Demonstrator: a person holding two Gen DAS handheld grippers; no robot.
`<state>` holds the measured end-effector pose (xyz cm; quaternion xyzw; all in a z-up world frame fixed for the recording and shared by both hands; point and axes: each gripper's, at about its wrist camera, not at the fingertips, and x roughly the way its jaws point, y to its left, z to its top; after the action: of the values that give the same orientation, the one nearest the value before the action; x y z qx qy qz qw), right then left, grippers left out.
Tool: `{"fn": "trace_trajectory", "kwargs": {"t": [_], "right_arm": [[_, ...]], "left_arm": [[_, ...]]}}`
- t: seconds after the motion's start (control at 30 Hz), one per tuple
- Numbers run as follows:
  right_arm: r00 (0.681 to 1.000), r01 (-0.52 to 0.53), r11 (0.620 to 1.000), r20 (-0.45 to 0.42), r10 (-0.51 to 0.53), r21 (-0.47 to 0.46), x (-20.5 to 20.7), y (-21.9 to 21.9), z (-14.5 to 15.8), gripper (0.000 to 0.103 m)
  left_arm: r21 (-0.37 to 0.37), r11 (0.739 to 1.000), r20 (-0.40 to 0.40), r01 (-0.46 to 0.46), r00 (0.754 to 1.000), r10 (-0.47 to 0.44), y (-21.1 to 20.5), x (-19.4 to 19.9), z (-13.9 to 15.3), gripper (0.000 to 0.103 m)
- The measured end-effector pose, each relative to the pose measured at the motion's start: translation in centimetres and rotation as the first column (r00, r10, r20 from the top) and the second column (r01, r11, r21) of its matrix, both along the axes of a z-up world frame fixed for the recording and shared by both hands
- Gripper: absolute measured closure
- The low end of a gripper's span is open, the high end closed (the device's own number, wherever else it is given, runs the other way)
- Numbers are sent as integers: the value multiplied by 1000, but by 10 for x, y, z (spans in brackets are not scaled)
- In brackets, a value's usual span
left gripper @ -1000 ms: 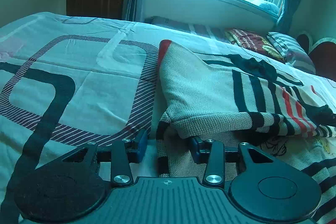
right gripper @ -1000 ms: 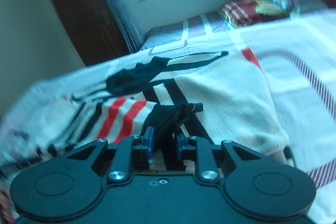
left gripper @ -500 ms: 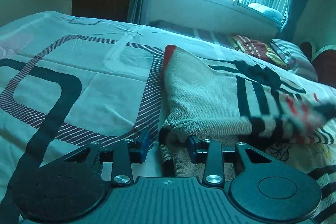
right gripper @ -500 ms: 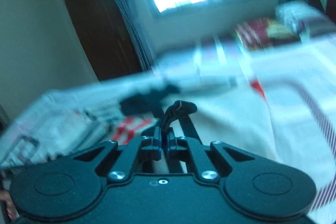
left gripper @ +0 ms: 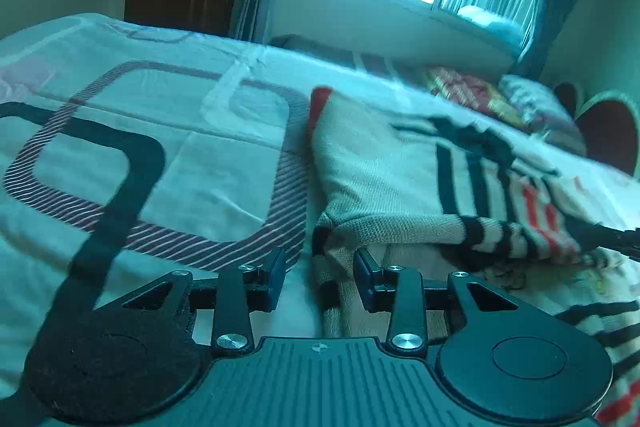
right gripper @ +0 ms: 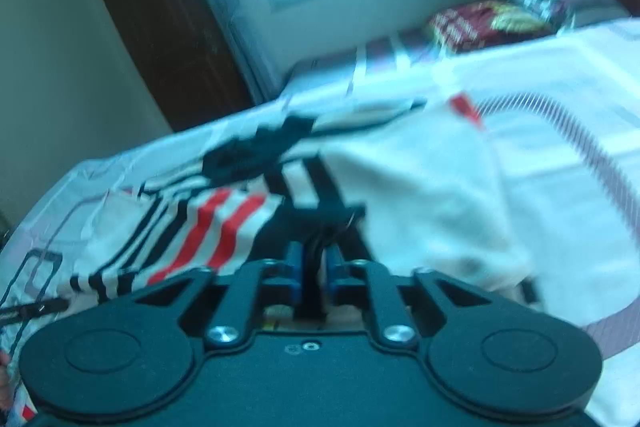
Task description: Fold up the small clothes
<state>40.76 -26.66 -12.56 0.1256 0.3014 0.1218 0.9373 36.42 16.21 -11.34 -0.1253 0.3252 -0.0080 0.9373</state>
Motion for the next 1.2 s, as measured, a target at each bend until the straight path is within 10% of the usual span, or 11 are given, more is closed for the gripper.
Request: {"fn": "trace_trajectory", "kwargs": {"t": [0.07, 0.27, 0.6, 0.7, 1.03, 1.2], "right_arm": [[1000, -8, 1000, 19, 7, 30, 1, -7, 8, 72], [998, 17, 996, -63, -11, 90, 34, -13, 1, 72], [990, 37, 956, -141, 5, 290, 47, -26, -24, 76], [993, 9, 970, -113, 19, 242, 47, -23, -25, 95], [996, -15, 989, -88, 28, 148, 39, -20, -23, 95], [994, -17, 986, -101, 34, 168, 42, -24, -28, 97]], "left_arm": [[-21, 1000, 63, -13, 998, 14, 5, -6, 10, 20], [-122, 991, 158, 54, 987, -34, -2, 61, 33, 35], [-125, 991, 12, 54, 999, -53, -19, 149, 8, 54], [-107, 994, -25, 37, 999, -40, -18, 163, 2, 54], [84, 995, -71, 49, 997, -43, -27, 196, -1, 54], [60, 996, -65, 59, 996, -55, -19, 202, -4, 54]]}}
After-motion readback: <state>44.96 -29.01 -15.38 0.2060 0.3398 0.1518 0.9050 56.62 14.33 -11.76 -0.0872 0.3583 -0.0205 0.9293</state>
